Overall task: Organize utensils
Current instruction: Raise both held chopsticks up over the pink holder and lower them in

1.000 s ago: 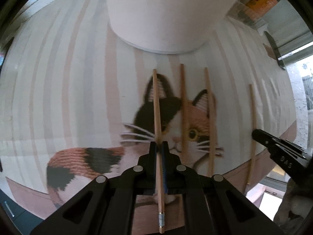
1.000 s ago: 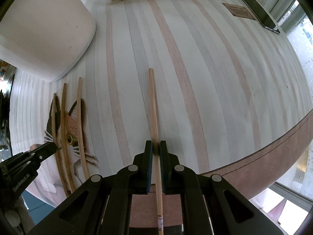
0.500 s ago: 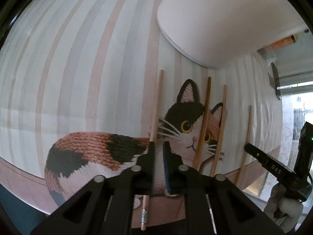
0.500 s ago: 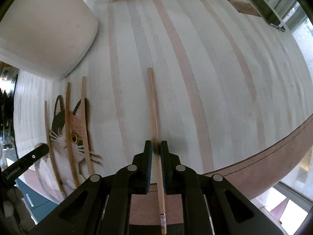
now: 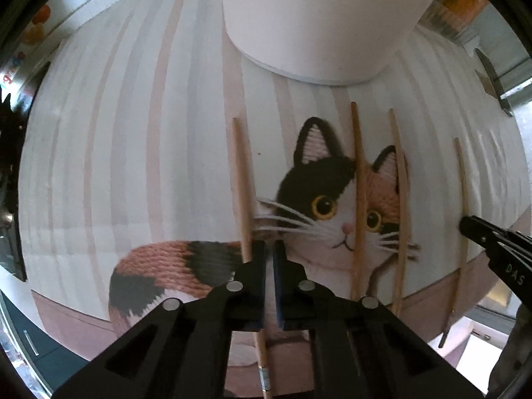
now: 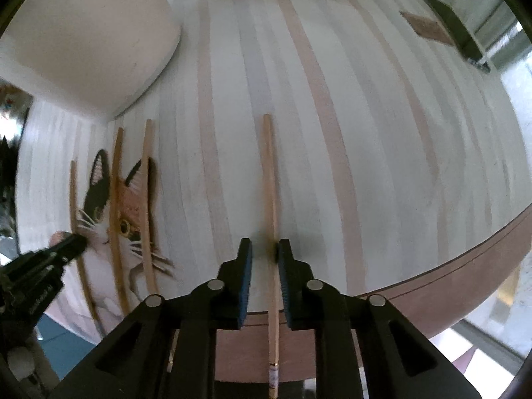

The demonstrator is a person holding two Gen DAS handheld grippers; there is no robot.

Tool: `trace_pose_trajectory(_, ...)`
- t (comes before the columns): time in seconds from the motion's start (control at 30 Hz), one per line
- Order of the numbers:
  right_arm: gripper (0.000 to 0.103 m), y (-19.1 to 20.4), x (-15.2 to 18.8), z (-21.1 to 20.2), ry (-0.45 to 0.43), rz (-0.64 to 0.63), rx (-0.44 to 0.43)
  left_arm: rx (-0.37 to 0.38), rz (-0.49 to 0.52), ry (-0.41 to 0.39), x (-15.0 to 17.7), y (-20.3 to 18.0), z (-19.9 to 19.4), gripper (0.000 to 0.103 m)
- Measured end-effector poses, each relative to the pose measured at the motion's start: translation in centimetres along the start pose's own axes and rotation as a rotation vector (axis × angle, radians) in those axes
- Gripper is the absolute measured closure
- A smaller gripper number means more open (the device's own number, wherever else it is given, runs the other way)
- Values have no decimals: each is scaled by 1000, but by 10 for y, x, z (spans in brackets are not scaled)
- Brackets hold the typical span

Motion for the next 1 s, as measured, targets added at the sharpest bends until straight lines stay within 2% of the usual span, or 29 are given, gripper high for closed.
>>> trace_pose_trajectory(0.03, 96, 2, 0, 0, -8, 2, 19, -6, -3, -3, -1, -1, -1, 102)
trace_pose_trajectory(0.27, 96, 11, 7, -2, -43, 17, 3, -56, -29, -49, -2, 0, -14, 103)
trace_pose_trajectory(0.37, 96, 6, 15, -22, -92, 14, -13, -90, -34, -111, 3, 5, -35, 103)
trace_pose_trajectory(0.6, 96, 11, 18, -79, -246, -8, -18, -141, -64, -315, 9, 20, -113, 103)
trace_pose_trajectory(0.8, 96, 17, 11, -135, -398, -3, -68, -119, -118, -458, 7, 30, -172, 103)
trace_pose_trajectory(1.0, 96, 32, 11, -197, -537, -7, -153, -34, -169, -591, 6, 50, -237, 103)
Point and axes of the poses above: each gripper's, at about its wrist camera, not at the fingertips, and z roughly the way its jaws point, y to its left, x to its underside, the point moved 1 cm from there along z, roughly the way its jaws point, and after that the axes turned 10 degrees about y, right-handed, at the moved point
